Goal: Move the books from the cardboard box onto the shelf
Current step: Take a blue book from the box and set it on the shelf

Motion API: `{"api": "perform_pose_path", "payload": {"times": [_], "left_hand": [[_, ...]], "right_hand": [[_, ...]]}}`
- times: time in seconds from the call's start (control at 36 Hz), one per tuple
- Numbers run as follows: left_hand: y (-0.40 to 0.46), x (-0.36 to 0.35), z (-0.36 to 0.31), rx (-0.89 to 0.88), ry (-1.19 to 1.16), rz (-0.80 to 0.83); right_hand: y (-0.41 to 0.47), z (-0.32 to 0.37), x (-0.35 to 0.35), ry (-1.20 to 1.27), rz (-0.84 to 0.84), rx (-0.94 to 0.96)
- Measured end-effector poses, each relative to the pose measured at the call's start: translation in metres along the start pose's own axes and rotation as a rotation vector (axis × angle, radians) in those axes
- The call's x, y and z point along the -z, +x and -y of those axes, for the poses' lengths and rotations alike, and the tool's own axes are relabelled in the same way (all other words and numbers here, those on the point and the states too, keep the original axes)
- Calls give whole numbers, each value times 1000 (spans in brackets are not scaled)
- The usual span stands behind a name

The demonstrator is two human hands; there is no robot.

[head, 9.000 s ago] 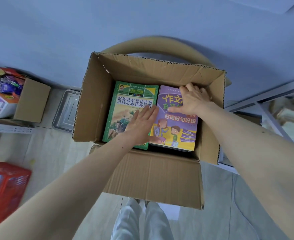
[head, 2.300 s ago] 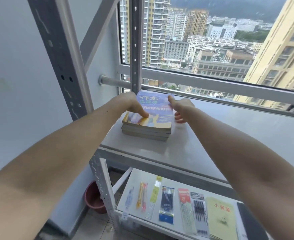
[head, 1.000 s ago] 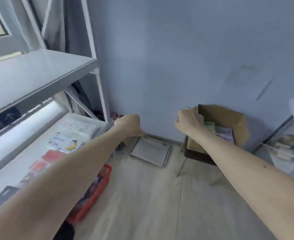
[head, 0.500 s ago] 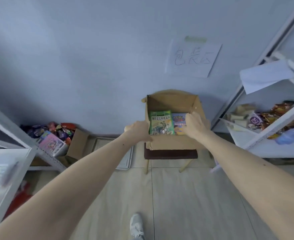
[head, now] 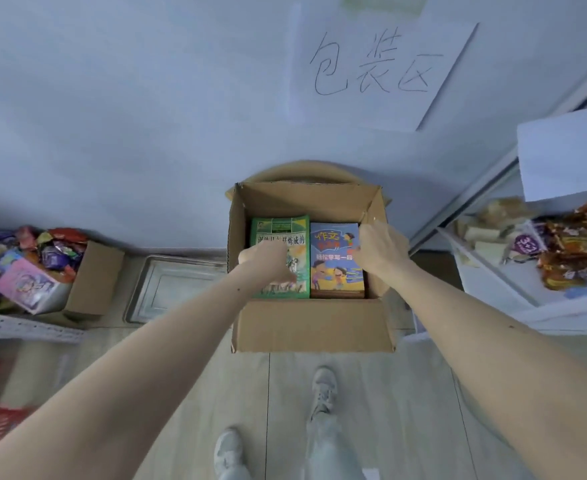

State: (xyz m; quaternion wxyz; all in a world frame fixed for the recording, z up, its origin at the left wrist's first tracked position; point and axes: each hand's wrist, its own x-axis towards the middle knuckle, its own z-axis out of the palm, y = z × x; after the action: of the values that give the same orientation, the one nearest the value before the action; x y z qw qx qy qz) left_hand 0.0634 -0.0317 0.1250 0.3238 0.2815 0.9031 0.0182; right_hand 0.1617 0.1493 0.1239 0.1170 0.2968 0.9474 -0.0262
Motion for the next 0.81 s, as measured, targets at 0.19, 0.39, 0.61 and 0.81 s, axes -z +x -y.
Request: {"api": "perform_pose_path", "payload": {"times": [0.19, 0.39, 0.61, 0.81], "left_hand": [[78, -20, -17, 89, -32, 51], [155, -59, -31, 70, 10, 88], [204, -118, -37, 55, 147, -9], [210, -140, -34, 78, 260, -33]], "right_hand": [[88, -13, -44, -17, 64, 133], [162, -22, -99, -54, 186, 180], [214, -15, -157, -172, 398, 250], [229, -6, -175, -136, 428, 248]]}}
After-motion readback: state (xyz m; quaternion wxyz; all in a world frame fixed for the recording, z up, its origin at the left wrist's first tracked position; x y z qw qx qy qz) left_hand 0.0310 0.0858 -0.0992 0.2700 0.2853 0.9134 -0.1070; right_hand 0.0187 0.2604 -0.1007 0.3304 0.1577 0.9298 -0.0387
